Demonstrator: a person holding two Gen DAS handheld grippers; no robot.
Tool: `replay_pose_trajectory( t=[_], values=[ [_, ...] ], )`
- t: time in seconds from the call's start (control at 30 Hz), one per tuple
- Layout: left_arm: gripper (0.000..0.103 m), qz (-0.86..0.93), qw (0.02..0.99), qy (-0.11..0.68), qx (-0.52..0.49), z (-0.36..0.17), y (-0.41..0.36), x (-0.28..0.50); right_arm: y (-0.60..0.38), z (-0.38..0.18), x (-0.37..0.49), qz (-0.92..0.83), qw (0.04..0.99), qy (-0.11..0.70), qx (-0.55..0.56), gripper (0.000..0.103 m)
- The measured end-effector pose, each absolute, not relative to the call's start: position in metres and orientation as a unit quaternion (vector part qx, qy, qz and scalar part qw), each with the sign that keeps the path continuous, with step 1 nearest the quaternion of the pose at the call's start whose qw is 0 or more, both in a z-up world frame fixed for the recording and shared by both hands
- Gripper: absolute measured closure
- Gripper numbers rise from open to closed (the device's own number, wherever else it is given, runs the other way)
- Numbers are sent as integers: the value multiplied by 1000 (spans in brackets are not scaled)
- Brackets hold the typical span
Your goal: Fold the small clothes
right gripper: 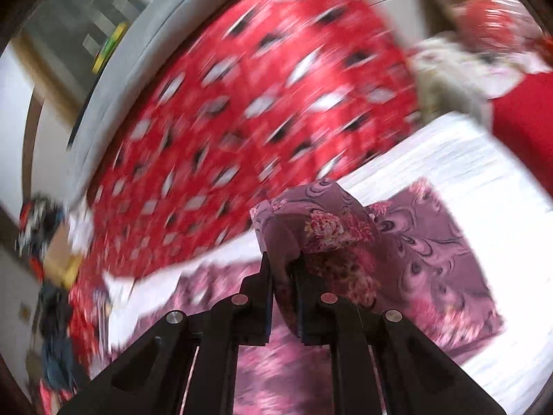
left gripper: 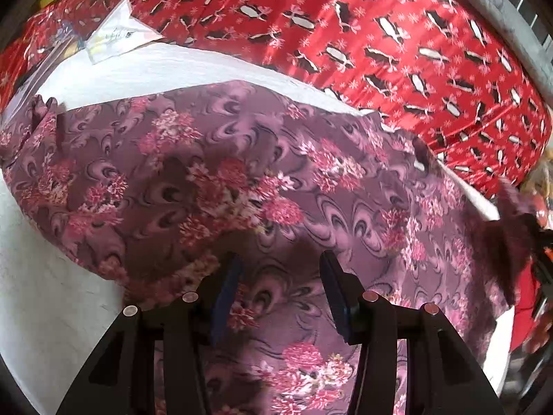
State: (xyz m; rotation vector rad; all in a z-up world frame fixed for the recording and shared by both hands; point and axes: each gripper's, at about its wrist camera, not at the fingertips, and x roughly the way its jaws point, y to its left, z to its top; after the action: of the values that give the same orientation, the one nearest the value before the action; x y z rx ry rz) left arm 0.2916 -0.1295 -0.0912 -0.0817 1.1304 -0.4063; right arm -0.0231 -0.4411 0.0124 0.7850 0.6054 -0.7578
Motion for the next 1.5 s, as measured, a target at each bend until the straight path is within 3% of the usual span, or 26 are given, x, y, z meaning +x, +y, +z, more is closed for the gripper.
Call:
replay_pose_trajectory(
  t=[0.2, 0.4, 0.47, 0.53, 0.67, 0.73, 0.87, 0.9, 0.93, 1.0, 1.2, 1.3, 1.5],
  values=[
    [55, -204, 814, 538, -74, -86, -111, 300, -363, -25, 68, -273, 829, 367, 322, 93],
    [55, -250, 800, 532, -117, -75, -97, 302, -280, -85, 129, -190, 818, 463, 285, 77],
    [53, -266, 794, 530, -133, -73, -94, 302, -263, -97, 130, -170, 813, 477, 288, 69],
    [44, -285, 783, 531, -150, -74, -93, 303, -247, -93, 126, -152, 827, 469, 271, 61],
    [38, -305, 770, 542, -143, -82, -104, 303, -244, -86, 110, -139, 822, 477, 279, 61],
    [28, -292, 775, 549, -113, -91, -115, 305, -251, -77, 89, -158, 821, 472, 281, 59],
    [29, -254, 788, 552, -101, -107, -132, 310, -270, -62, 45, -189, 816, 456, 302, 59],
    [37, -247, 799, 538, -103, -104, -135, 310, -274, -60, 33, -197, 813, 452, 310, 59],
    [66, -246, 806, 528, -108, -101, -138, 310, -279, -57, 19, -206, 810, 447, 318, 59],
    [95, -245, 807, 524, -118, -102, -143, 312, -290, -49, -6, -229, 805, 437, 329, 59],
    [97, -209, 848, 462, -152, -70, -113, 310, -335, -15, -69, -319, 803, 370, 341, 58],
    [97, -180, 863, 456, -124, -66, -104, 312, -367, -7, -94, -374, 792, 322, 359, 52],
    [97, -172, 842, 501, -102, -82, -115, 320, -415, -52, -95, -388, 741, 324, 442, 52]
  ],
)
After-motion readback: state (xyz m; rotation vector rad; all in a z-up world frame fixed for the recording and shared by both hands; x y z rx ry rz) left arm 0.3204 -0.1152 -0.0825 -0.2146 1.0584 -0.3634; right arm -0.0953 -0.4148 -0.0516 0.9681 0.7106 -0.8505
